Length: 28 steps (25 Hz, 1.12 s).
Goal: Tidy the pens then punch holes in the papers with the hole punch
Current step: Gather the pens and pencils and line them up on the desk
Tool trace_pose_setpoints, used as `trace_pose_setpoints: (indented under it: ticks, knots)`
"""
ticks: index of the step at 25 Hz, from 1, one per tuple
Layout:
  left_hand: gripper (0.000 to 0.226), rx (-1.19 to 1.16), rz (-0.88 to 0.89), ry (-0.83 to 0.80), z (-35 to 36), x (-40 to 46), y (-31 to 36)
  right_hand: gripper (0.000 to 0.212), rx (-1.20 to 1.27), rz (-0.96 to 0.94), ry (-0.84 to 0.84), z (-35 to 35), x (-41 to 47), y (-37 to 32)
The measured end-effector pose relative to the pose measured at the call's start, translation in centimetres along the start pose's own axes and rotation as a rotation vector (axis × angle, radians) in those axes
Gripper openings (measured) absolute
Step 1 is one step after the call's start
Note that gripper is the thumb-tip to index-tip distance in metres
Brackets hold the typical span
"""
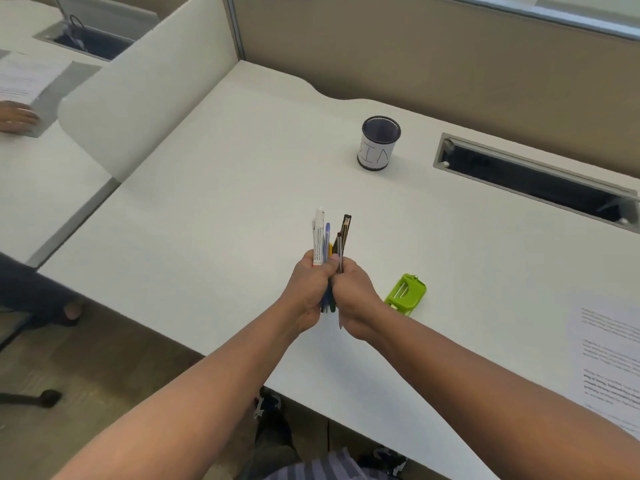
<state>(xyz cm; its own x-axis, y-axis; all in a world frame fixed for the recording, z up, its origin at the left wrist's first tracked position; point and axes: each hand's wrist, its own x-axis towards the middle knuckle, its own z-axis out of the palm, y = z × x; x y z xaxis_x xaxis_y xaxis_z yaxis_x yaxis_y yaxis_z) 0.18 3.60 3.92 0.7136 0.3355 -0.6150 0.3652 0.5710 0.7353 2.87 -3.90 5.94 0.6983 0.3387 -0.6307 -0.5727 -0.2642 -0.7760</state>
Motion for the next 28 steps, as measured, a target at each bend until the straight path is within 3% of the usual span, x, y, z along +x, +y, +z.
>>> trace_pose_setpoints:
  ticks: [5,9,14,19,21,25,28]
  knots:
    - [0.023,0.189,0.068,0.056,-7.7,2.9,6.0,0.043,0.18,0.053,-0.181,8.6,2.9,-3.4]
    - [0.024,0.407,0.105,0.072,-14.4,5.3,10.5,0.042,0.124,0.109,-0.284,15.3,5.5,-5.5]
    - [0.02,0.584,0.231,0.149,-18.6,9.6,12.3,0.051,0.064,0.157,-0.278,19.7,9.8,-6.5]
    - [0.032,1.131,0.37,0.239,-19.4,12.2,12.4,0.062,0.01,0.215,-0.37,18.9,13.1,-6.0]
    - [0.042,1.389,0.437,0.272,-19.8,13.2,11.7,0.054,-0.049,0.199,-0.389,18.4,14.0,-5.9]
    - [0.062,1.689,0.551,0.37,-20.4,15.1,9.9,0.015,-0.402,-0.021,-0.212,16.3,15.3,-5.8]
    - [0.062,1.713,0.66,0.446,-20.3,15.0,8.5,0.02,-0.769,-0.449,-0.002,14.0,16.2,-5.4]
